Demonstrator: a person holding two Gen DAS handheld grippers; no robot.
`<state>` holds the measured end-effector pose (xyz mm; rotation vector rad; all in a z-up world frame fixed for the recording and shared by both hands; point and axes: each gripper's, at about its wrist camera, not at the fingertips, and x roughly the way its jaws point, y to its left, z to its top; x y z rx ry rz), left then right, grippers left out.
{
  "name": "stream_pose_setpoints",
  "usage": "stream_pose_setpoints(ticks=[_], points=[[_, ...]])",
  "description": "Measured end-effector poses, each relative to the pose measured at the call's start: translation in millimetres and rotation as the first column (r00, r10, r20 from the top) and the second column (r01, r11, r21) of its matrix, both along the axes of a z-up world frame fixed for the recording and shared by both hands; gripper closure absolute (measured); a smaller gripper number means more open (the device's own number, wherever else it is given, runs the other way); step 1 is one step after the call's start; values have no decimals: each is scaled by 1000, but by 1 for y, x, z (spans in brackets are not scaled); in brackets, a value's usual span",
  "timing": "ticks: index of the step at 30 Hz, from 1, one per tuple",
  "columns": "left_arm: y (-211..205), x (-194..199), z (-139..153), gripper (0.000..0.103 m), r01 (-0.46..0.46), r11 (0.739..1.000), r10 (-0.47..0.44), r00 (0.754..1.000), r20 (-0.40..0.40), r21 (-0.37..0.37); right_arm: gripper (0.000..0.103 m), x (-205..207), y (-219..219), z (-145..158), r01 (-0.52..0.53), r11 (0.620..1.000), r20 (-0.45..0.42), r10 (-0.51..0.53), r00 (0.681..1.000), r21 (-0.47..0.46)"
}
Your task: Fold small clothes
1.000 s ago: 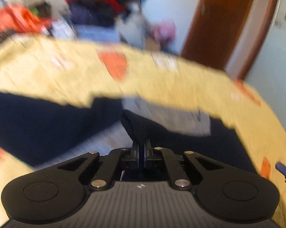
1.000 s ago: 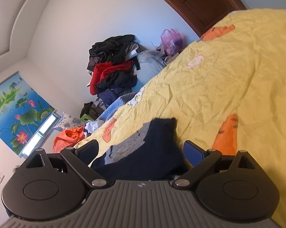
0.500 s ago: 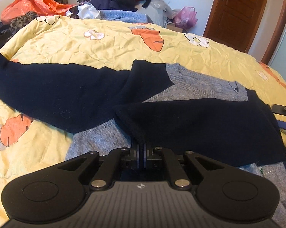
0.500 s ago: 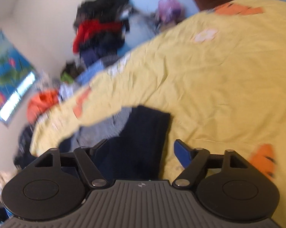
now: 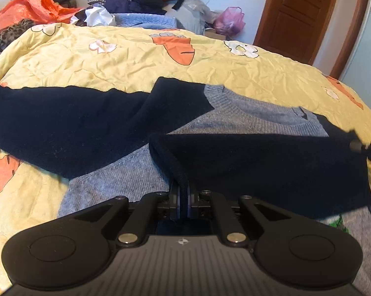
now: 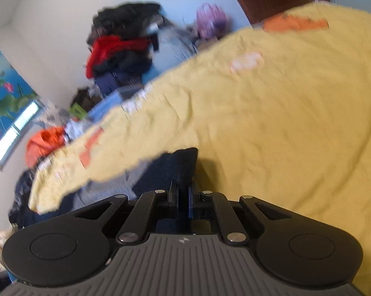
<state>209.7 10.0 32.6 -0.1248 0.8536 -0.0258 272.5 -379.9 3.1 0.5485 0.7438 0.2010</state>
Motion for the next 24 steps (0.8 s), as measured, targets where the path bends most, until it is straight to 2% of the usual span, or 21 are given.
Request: stream_pose_setpoints(ticks=[2, 4, 5, 6, 8, 9, 12, 14, 16, 18, 20, 23, 24], points=[[2, 0, 1, 98, 6, 1000, -6, 1000, -6, -3, 92, -1, 7, -7, -14, 1000, -13, 13, 1000, -24], [6, 1, 5, 97, 16, 1000, -16, 1000, -25, -5, 84, -2, 6, -7, -3, 1000, 17, 3, 1000, 7], [8, 1, 10, 97, 21, 1000, -21, 999, -31, 0, 73, -2, 4, -6, 17, 1000, 20, -17, 1000, 22], [11, 2, 17, 96, 31, 1000, -31, 999, -25, -1, 53, 0, 2, -4, 36, 999, 14, -36, 999, 26], [17, 10, 34, 96, 42, 999, -43, 999, 21, 14, 35, 1, 1, 2, 41, 999, 42, -42, 998, 24], [19, 18, 42, 96, 44, 998, -46, 998, 44, 40, 32, 3, -2, 5, 34, 999, 52, -34, 998, 14], [20, 59, 50, 95, 86, 991, -91, 995, 48, 106, 32, 16, -3, 12, 9, 1000, 57, -8, 998, -11], [12, 91, 45, 95, 149, 969, -156, 987, 23, 198, 32, 27, 0, 18, -10, 1000, 71, 12, 997, -28], [-5, 117, 35, 95, 217, 920, -226, 974, -9, 327, 32, 40, 9, 27, -75, 995, 86, 80, 993, -65], [-19, 135, 24, 95, 295, 868, -302, 952, -46, 400, 31, 59, 23, 33, -189, 976, 63, 196, 979, -110], [-31, 150, 13, 95, 330, 840, -337, 939, -62, 431, 31, 77, 37, 34, -278, 943, 20, 287, 958, -185], [-41, 171, -3, 96, 353, 831, -350, 933, -90, 430, 31, 100, 54, 32, -357, 894, -25, 364, 931, -271], [-44, 174, -7, 95, 341, 828, -350, 935, -65, 446, 31, 105, 58, 29, -380, 883, -42, 384, 923, -276]])
